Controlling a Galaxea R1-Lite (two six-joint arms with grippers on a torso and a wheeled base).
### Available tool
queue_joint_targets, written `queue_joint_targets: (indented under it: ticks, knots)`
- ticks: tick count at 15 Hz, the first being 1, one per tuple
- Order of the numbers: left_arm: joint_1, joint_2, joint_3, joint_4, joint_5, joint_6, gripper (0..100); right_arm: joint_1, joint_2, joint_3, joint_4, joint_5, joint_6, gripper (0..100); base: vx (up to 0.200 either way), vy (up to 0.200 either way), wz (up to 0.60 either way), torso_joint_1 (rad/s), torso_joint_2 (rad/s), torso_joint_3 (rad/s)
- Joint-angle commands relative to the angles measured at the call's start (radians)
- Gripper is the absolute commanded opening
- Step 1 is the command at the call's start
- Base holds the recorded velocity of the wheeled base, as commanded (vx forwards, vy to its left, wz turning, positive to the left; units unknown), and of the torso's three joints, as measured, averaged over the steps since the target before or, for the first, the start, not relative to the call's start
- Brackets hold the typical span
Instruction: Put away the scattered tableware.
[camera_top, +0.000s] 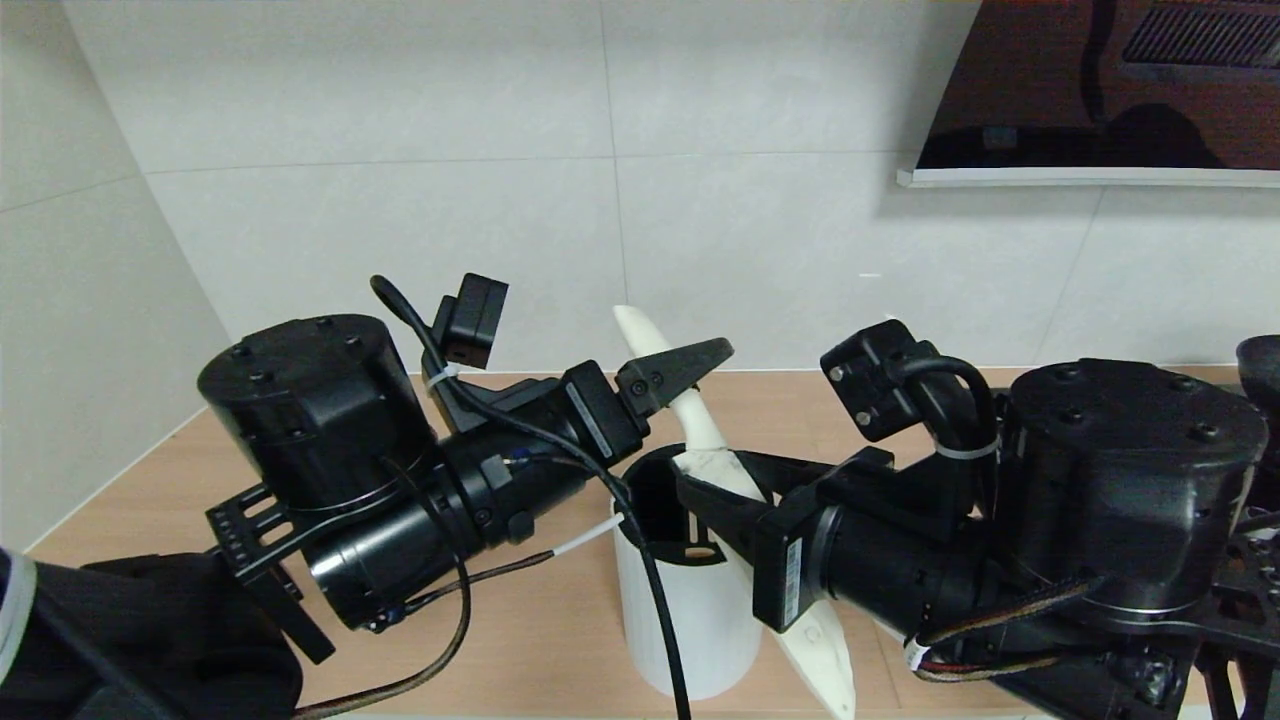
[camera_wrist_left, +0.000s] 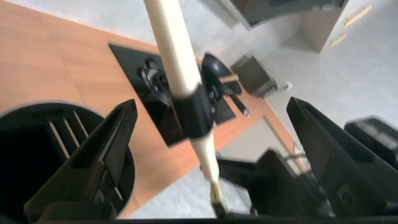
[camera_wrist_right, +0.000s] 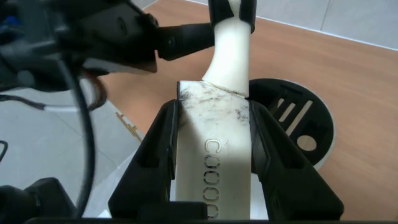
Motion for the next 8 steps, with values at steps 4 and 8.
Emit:
queue_joint_targets:
  ticks: [4,8]
  knots:
    - [0.000,0.016,0.000,-0.005,0.002,0.001,100,0.007,0.006,0.002,0.000,0.000,0.000,0,0.000,0.000,0.00,0.000,0.00,0.000]
    - [0.000,0.019,0.000,-0.005,0.002,0.004,100,0.013,0.012,0.007,0.000,0.000,0.000,0,0.000,0.000,0.00,0.000,0.00,0.000]
